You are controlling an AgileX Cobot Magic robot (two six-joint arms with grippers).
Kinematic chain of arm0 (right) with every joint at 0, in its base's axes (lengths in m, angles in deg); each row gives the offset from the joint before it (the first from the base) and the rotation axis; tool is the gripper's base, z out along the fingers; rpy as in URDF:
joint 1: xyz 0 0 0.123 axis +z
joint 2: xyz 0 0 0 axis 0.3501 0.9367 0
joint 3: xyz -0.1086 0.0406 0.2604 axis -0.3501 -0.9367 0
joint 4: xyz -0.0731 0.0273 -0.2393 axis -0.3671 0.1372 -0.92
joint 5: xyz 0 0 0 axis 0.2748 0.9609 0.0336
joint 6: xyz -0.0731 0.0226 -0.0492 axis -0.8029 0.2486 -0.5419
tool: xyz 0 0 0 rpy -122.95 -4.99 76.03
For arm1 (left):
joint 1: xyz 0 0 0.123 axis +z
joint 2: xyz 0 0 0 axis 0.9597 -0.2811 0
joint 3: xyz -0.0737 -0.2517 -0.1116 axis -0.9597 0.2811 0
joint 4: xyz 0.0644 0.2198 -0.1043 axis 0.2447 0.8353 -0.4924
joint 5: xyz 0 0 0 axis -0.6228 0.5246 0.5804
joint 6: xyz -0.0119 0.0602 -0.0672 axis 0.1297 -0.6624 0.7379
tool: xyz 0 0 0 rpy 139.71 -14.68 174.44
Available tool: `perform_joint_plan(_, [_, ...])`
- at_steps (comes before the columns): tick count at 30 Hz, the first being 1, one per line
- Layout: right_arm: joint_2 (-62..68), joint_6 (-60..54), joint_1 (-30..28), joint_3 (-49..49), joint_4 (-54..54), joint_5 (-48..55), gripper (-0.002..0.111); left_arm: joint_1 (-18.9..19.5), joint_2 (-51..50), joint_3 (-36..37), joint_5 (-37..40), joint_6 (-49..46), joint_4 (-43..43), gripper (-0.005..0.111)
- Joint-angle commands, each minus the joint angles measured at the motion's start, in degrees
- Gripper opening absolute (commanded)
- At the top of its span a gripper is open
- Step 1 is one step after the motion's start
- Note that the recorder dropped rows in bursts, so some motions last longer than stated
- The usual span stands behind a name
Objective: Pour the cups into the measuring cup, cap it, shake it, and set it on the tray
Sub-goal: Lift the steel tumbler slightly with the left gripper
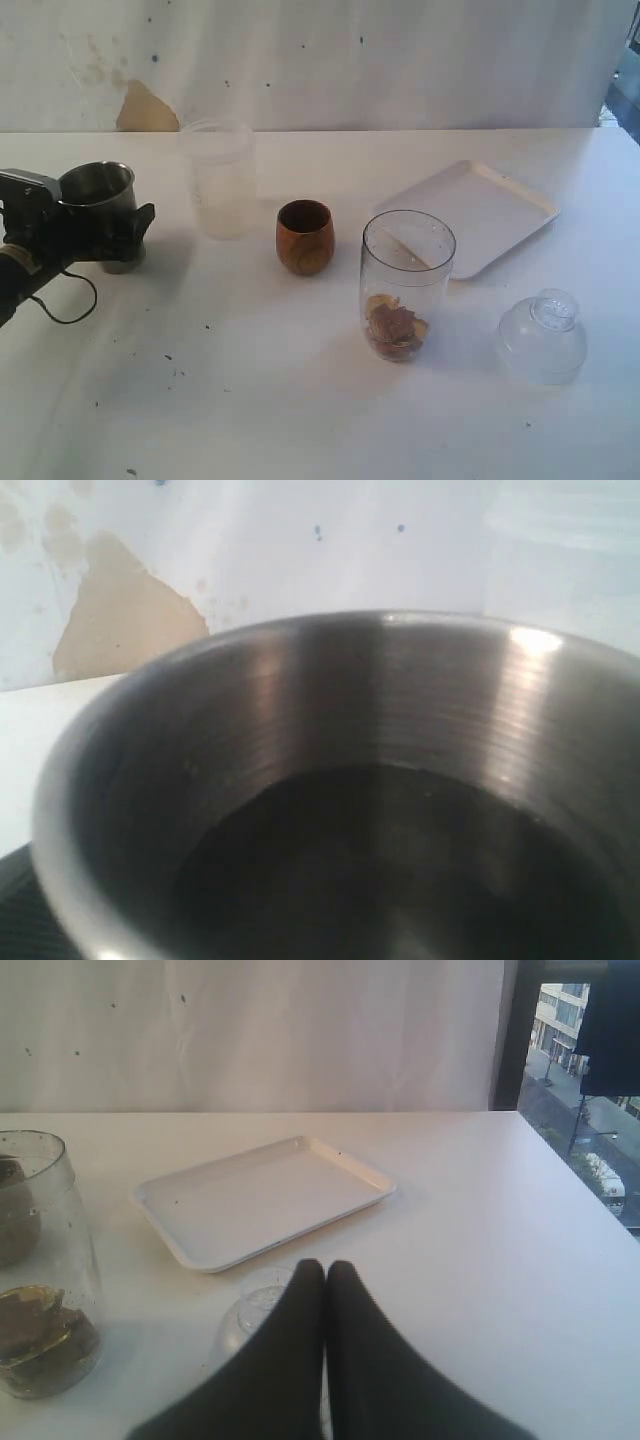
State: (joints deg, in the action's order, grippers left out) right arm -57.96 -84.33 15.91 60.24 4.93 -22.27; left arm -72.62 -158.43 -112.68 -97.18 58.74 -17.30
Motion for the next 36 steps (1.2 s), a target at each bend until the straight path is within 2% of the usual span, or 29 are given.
perform_joint_plan(1, [-0.2,0.2,0.1,-0.4,0.0,-0.3,0.0,-0.4,0.2,-0.5,-0.6,0.6,1.9,0.105])
perform_joint_plan(36, [-0.2,0.2,0.1,-0.4,0.0,-0.3,0.0,-0.4,0.2,-0.7,-0.5,1.9,1.4,0.105])
